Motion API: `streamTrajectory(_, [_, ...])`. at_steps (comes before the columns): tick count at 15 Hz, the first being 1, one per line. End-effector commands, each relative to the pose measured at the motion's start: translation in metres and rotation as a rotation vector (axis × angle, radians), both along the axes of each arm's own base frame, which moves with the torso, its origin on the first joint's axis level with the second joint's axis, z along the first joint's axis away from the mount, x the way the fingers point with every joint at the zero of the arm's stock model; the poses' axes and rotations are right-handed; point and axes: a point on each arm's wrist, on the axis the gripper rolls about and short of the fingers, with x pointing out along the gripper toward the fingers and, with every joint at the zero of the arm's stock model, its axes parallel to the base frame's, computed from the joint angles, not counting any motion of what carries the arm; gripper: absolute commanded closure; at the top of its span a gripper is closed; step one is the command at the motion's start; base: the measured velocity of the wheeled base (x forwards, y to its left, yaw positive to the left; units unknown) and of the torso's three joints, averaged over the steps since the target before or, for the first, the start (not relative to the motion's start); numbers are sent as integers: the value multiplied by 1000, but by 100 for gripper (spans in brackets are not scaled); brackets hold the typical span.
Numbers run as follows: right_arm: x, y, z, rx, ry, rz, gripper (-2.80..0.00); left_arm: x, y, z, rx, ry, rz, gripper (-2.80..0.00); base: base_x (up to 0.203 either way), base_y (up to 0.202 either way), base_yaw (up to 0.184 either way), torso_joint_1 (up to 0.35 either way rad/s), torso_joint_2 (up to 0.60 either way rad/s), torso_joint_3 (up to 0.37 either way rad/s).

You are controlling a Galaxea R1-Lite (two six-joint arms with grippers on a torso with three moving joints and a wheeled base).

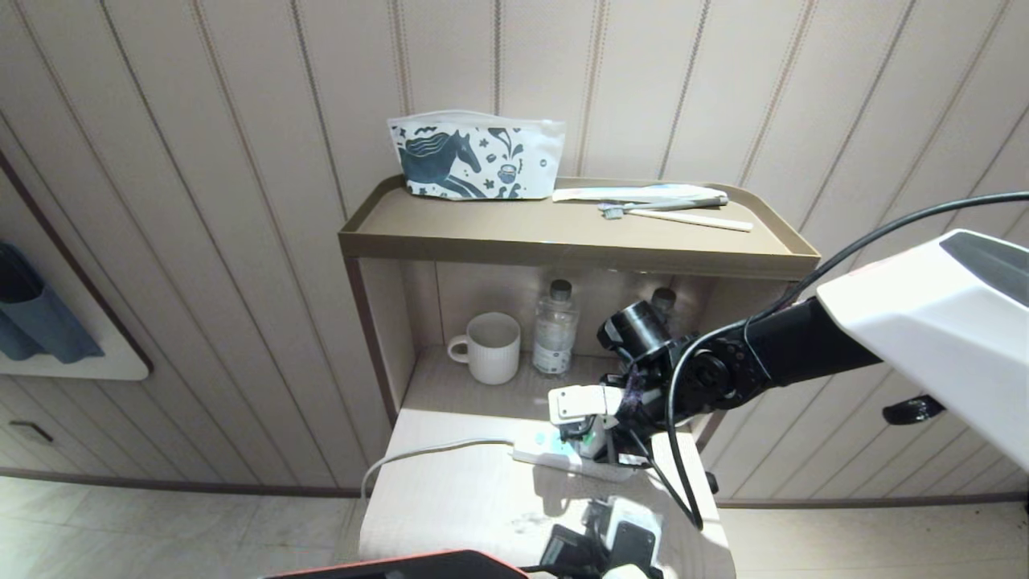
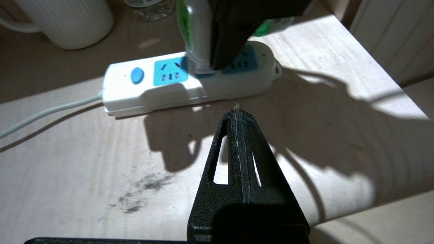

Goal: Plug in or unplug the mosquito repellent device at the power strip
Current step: Hold the socket with your left hand and unplug it with your right hand

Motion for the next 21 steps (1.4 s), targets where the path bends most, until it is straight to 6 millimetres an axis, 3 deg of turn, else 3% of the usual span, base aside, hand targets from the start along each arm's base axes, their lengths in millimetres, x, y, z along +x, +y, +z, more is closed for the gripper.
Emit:
streamTrajectory(1, [0,0,-1,-4,2,6,0,-1,-4,-12,10,2,2,0,0,0,0,0,0,0])
streamTrajectory(7, [1,0,-5,-9,10,3,0,13,-9,-6,8,74,54,0,0,0,0,0,0,0])
streamTrajectory(10, [1,0,-6,-9,12,3,0,48,10,-8,10,185,173,0,0,0,0,0,0,0])
streamTrajectory(15, [2,0,-7,-10,13,3,0,73,7,-8,-31,171,216,0,0,0,0,0,0,0])
streamTrajectory(21, [2,-1,-7,-11,14,1,0,75,3,-10,-34,172,211,0,0,0,0,0,0,0])
